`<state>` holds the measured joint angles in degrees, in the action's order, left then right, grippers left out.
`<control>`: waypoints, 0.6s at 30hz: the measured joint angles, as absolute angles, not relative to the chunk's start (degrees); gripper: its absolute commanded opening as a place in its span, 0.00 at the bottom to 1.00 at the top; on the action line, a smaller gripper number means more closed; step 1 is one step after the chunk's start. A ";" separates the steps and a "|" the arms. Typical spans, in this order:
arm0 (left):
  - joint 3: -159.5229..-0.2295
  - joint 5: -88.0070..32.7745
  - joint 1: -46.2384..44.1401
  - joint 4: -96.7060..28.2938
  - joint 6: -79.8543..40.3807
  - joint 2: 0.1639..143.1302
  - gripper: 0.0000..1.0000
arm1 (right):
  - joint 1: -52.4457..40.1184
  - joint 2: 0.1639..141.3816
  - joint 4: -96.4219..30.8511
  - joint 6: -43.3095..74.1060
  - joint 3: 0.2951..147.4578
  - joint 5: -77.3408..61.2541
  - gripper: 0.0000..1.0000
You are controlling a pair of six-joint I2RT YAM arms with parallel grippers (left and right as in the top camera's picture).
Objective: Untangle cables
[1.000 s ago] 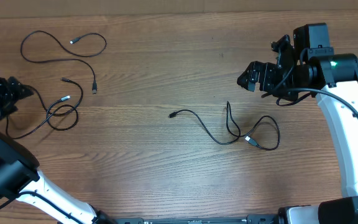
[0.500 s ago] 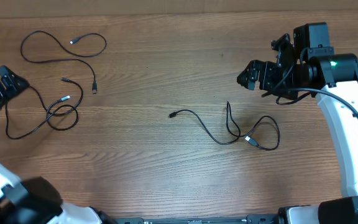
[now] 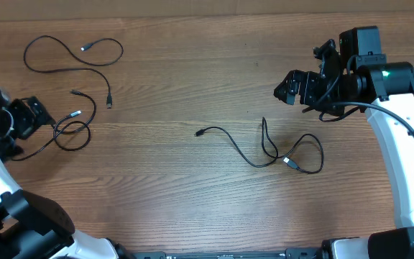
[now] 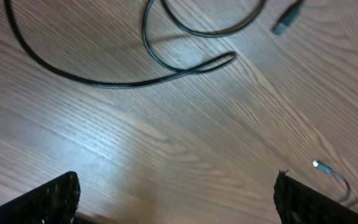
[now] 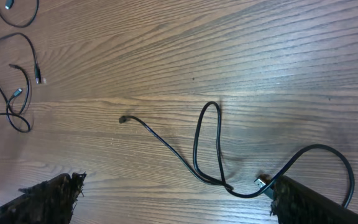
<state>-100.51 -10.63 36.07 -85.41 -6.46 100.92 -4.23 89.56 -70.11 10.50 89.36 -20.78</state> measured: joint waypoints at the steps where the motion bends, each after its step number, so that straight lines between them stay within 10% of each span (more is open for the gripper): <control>1: -98.72 -10.44 36.07 -83.85 -7.05 100.97 1.00 | -4.21 89.56 -70.11 10.52 89.36 -20.78 1.00; 18: -82.87 -7.66 36.07 -58.43 -16.21 105.12 0.73 | -4.23 89.56 -70.72 10.50 89.36 -20.78 0.99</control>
